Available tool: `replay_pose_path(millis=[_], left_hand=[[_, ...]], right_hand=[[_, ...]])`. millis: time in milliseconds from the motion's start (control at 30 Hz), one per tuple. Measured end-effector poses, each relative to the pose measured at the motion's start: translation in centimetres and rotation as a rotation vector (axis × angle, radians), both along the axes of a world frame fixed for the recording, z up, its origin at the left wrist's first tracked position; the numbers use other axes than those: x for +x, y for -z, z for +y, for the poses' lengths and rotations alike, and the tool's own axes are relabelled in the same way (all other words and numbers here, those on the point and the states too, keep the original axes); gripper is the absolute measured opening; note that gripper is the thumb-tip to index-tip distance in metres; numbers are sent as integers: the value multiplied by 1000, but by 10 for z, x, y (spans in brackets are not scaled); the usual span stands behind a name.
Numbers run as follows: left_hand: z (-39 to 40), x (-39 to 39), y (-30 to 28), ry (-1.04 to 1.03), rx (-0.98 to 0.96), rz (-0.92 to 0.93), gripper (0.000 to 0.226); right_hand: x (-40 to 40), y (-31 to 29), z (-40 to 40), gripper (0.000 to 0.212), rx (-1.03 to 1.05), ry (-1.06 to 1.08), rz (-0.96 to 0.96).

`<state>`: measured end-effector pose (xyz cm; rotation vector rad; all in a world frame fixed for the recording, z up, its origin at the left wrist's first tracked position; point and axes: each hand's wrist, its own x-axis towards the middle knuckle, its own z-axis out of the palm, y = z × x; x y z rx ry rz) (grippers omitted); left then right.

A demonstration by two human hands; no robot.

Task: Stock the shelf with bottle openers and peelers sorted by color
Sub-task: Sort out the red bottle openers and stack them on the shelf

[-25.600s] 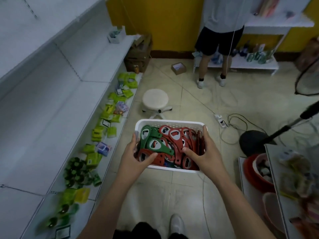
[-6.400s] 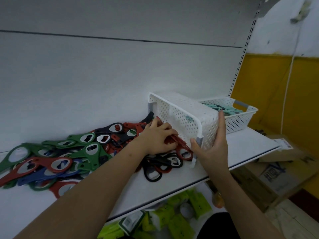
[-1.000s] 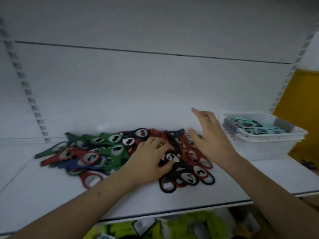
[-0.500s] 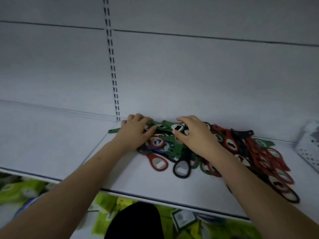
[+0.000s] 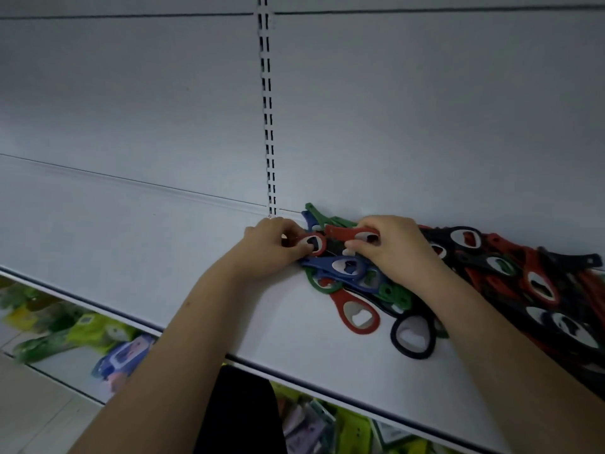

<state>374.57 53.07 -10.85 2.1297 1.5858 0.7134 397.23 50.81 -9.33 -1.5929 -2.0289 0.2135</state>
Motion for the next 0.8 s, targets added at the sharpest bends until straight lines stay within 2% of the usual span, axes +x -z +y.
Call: replay_pose_path(millis=[100, 200, 267, 300, 367, 433, 533, 600, 700, 733, 767, 800], left_hand=[[-2, 4, 0, 4, 27, -181, 16], [-7, 10, -9, -10, -9, -625, 20], [-11, 11, -15, 57, -55, -814, 18], [-13, 11, -17, 86, -81, -824, 15], [-12, 14, -17, 70, -140, -779, 12], [-11, 19, -18, 17, -233, -738, 26], [-17, 24, -19, 148, -284, -617, 42], [-22, 25, -18, 212, -243, -574, 31], [-19, 21, -15, 213, -201, -621, 20], [-18, 20, -15, 195, -175, -628, 19], [-18, 20, -15, 168, -143, -630, 20], [-17, 20, -15, 143, -119, -644, 21]], right_hand=[[-1, -8, -3, 17, 72, -15, 196], [-2, -23, -12, 7, -47, -140, 498], [-3, -29, -19, 4, -149, -228, 538], [-3, -30, -22, 1, -178, -248, 494], [-6, -30, -25, 10, -179, -231, 355], [-11, -27, -25, 21, -173, -172, 301], [-21, -20, -26, 28, -251, -131, 432], [-26, -18, -29, 28, -327, -144, 537], [-21, -24, -33, 30, -446, -149, 775], [-17, -28, -35, 28, -437, -115, 742], [-13, -33, -36, 23, -374, -69, 562], [-10, -36, -38, 20, -295, -28, 304]])
